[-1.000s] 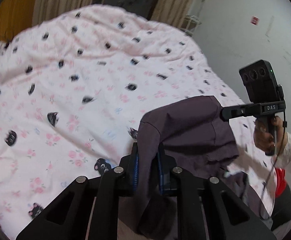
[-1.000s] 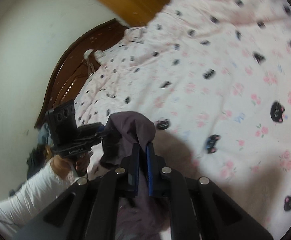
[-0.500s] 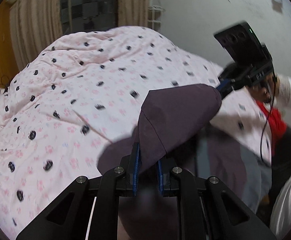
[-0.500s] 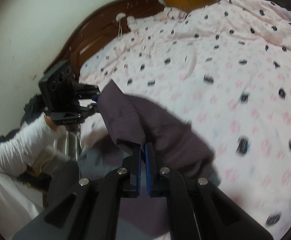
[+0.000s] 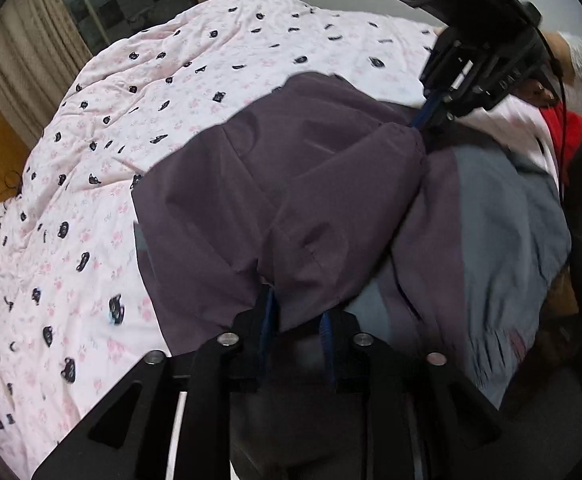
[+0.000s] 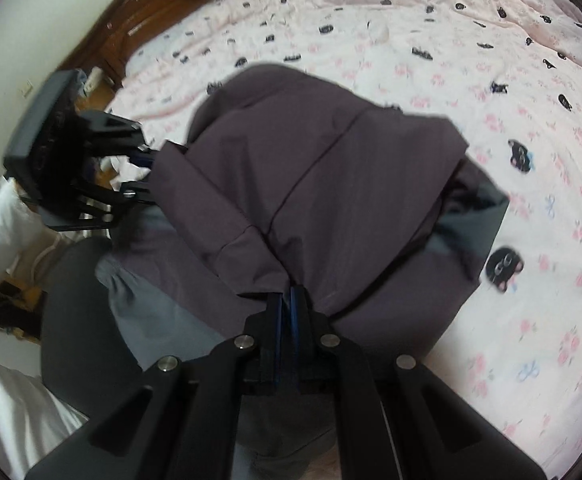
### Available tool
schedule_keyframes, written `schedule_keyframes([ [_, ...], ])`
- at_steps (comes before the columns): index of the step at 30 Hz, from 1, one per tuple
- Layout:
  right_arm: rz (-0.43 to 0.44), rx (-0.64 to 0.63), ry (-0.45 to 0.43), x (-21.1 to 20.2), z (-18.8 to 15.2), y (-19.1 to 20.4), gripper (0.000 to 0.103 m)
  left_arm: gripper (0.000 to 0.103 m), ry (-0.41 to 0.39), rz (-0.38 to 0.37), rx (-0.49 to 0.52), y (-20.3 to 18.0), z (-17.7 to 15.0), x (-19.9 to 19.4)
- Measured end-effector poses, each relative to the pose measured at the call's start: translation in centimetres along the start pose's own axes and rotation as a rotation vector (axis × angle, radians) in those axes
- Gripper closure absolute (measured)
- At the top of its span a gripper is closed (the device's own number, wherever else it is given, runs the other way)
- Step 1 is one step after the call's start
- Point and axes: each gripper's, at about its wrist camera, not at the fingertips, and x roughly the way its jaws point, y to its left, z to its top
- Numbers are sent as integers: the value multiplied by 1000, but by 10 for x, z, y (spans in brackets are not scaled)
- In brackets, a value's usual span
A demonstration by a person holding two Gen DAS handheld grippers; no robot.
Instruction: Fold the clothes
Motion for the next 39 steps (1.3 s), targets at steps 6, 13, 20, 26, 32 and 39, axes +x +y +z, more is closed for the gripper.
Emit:
schedule_keyframes([
  [6,-28,-6,-2,-4,-13,4,98,70,-55,-1,-101,9,-8,-28],
  [13,-78,-46,-17,-12,-18,22,98,45,-332,13,-498,61,15,-52],
  [20,-151,6,-22,-6,-21,19,94,45,-202,-4,-476,32,19,17],
  [26,-139,29,-76,-4,-33,16,80,42,-173,37,-457,13,-5,34],
  [32,-85,49,-178,-26,-39,31,33,42,-240,63,-427,11,-1,3],
  [39,-73,91,-413,-84,-12,34,13,41,-375,134,-488,46,22,-33],
])
